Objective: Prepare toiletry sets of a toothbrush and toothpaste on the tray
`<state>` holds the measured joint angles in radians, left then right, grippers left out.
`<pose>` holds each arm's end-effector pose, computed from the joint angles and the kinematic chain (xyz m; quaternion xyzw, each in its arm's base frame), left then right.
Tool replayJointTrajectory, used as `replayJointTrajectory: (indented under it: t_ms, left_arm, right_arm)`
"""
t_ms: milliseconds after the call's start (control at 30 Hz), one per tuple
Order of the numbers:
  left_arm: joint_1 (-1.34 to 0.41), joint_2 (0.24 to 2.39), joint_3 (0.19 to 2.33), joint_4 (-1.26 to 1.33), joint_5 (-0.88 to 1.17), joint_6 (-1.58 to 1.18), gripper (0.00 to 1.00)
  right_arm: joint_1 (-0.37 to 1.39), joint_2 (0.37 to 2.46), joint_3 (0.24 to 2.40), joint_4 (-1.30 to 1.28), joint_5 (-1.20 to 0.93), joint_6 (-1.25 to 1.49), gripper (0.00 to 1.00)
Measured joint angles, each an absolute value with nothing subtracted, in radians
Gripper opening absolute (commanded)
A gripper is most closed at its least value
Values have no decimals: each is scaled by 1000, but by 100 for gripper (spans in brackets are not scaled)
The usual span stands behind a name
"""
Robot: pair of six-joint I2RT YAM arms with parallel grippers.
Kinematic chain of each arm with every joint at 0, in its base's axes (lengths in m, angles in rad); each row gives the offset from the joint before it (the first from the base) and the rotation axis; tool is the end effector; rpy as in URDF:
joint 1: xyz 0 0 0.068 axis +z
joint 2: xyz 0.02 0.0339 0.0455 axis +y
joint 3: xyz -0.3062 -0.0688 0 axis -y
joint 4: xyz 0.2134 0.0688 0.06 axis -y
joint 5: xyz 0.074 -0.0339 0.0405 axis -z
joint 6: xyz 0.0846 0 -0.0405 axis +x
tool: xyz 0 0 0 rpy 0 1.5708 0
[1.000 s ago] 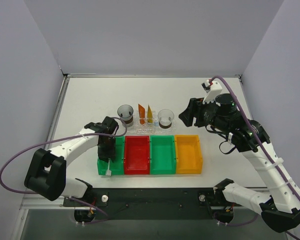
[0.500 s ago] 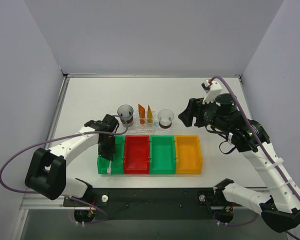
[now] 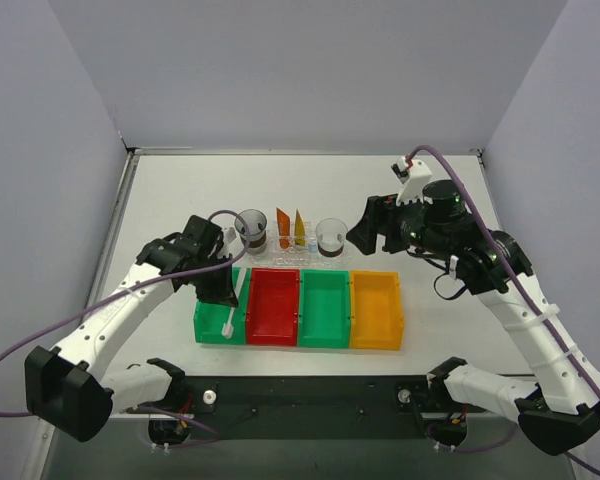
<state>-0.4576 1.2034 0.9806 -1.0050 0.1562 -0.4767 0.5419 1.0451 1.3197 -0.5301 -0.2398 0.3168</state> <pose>0.1596 -0.0933 0.2622 0.0039 0.9824 -0.1453 0.1173 0.1666 0.1238 0.4545 -0.1609 0.7726 0.3387 0.5124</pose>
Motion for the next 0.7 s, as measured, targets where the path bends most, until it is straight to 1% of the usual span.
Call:
replayJointTrajectory:
  t_ms: [133, 300, 500, 700]
  left_arm:
    - [-458, 1117, 1010, -1003, 276, -453, 0]
    - [-458, 1045, 1014, -932, 495, -453, 0]
    - [-459, 982, 910, -653, 796, -584, 0]
    - [-463, 966, 787, -318, 1003, -825, 0]
  right_arm:
    - [542, 1102, 1345, -534, -315, 321, 73]
    - [547, 1179, 1370, -540, -419, 333, 73]
    - [586, 1261, 1410, -543, -551, 352, 74]
    - [612, 1283, 1415, -538, -704, 367, 75]
